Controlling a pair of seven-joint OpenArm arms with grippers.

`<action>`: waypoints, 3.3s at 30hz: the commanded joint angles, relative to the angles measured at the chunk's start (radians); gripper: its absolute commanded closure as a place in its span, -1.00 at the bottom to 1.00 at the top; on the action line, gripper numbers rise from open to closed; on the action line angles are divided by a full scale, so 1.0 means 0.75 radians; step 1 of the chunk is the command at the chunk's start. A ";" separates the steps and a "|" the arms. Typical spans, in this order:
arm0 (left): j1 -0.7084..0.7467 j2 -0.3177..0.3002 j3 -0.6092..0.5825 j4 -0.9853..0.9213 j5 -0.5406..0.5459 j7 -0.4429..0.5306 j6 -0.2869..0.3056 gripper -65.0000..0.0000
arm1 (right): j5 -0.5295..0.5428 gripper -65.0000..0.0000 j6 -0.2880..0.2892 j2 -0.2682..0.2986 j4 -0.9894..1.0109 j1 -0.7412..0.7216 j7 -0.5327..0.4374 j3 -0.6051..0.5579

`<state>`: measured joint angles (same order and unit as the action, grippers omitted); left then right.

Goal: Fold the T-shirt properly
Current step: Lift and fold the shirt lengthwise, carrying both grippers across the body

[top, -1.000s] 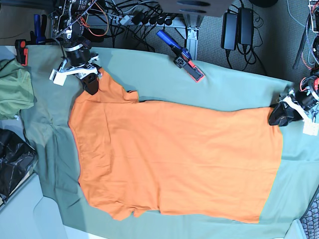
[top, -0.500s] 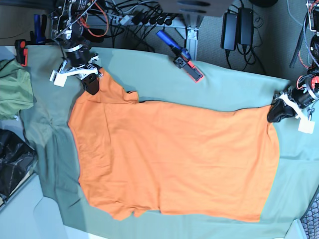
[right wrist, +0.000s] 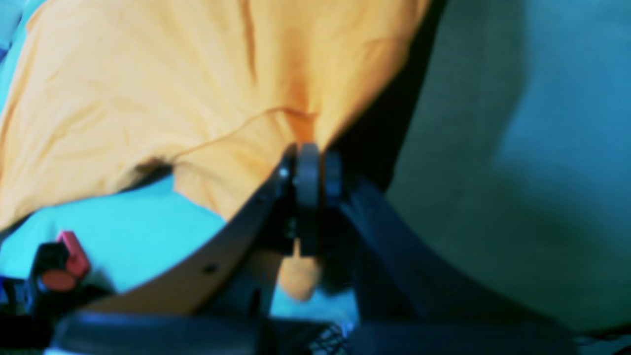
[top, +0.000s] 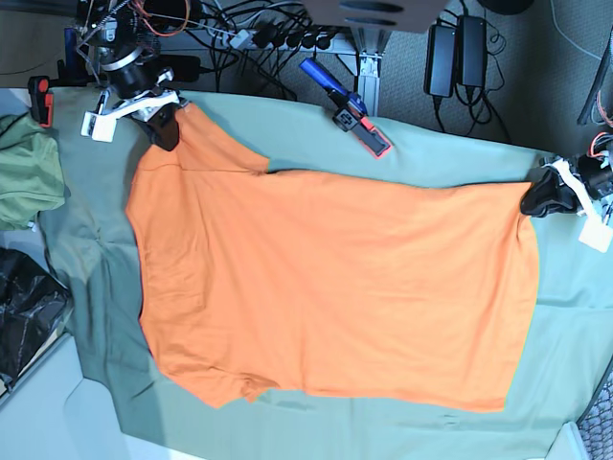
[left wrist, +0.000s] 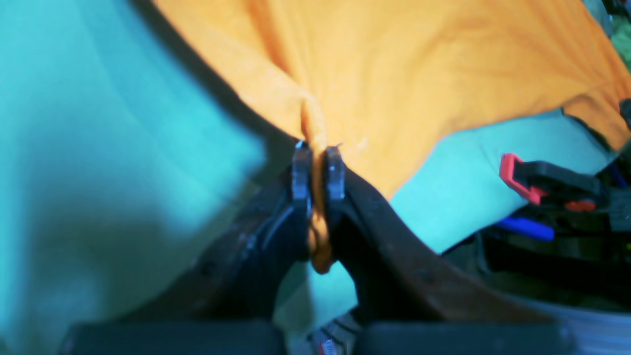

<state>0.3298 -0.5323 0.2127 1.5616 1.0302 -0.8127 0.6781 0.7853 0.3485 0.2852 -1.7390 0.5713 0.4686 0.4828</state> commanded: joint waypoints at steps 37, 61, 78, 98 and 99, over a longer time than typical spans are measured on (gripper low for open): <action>-0.686 -0.015 -0.198 -0.564 -0.224 0.279 0.027 1.00 | -0.222 1.00 0.010 0.158 0.478 -0.878 -0.121 -0.219; -0.752 0.026 -0.155 -0.628 -0.222 0.173 0.027 -0.07 | -0.244 -0.27 0.010 0.146 0.659 -0.978 -0.150 -0.199; -0.605 0.025 0.021 -0.628 -0.081 0.123 0.027 -0.07 | -0.076 -0.27 -0.006 0.112 0.663 -0.811 0.004 0.140; -0.599 0.095 0.021 -0.628 -0.082 0.175 0.027 -0.32 | -0.120 -0.27 -0.006 -0.056 0.671 -0.838 -0.052 -0.018; -0.601 0.098 0.021 -0.628 -0.082 0.183 0.027 -0.32 | -0.120 -0.27 -0.006 -0.056 0.671 -0.838 -0.052 -0.018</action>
<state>-0.1001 -0.4435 0.2237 1.0775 0.9497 -0.6983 0.6880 0.6941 0.3477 0.2325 -1.2228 -0.0494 0.4271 0.4686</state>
